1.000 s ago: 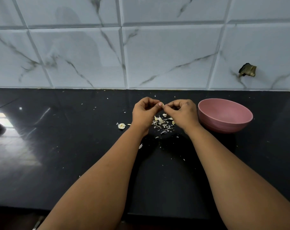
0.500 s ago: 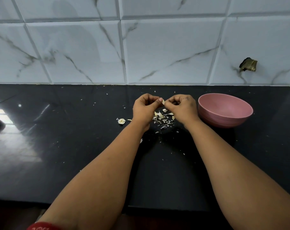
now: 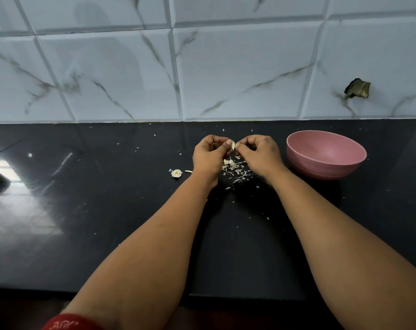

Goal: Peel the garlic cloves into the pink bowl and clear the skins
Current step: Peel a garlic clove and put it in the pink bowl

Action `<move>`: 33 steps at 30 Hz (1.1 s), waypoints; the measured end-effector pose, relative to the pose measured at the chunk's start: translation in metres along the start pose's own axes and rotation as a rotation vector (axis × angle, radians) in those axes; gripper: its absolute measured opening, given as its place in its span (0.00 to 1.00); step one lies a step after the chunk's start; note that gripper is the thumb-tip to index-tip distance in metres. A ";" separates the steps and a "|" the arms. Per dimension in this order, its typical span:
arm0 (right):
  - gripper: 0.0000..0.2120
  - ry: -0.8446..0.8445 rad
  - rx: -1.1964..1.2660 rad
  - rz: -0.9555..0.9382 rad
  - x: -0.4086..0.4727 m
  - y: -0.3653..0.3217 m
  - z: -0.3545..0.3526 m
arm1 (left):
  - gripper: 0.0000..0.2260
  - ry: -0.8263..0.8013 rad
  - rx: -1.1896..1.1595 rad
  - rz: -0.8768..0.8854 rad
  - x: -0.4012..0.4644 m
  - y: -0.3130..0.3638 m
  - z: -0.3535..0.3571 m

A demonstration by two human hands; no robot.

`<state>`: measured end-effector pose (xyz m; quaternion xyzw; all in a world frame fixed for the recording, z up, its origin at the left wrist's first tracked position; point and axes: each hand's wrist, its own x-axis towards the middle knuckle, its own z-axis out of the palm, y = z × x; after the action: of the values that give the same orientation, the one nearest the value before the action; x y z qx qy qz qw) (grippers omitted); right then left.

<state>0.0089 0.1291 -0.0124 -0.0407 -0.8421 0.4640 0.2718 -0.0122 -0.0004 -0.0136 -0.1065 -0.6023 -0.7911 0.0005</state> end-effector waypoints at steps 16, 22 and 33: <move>0.08 -0.027 0.105 0.021 -0.002 0.001 -0.001 | 0.05 -0.007 0.015 0.053 0.003 -0.003 -0.001; 0.08 -0.031 0.078 0.058 0.000 0.002 0.003 | 0.03 -0.021 -0.008 0.021 0.003 -0.004 0.001; 0.12 -0.068 0.362 0.165 0.000 -0.007 0.002 | 0.05 -0.079 -0.179 -0.063 0.003 0.001 0.001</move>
<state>0.0095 0.1236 -0.0079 -0.0444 -0.7474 0.6297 0.2070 -0.0145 0.0006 -0.0124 -0.1183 -0.5319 -0.8365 -0.0575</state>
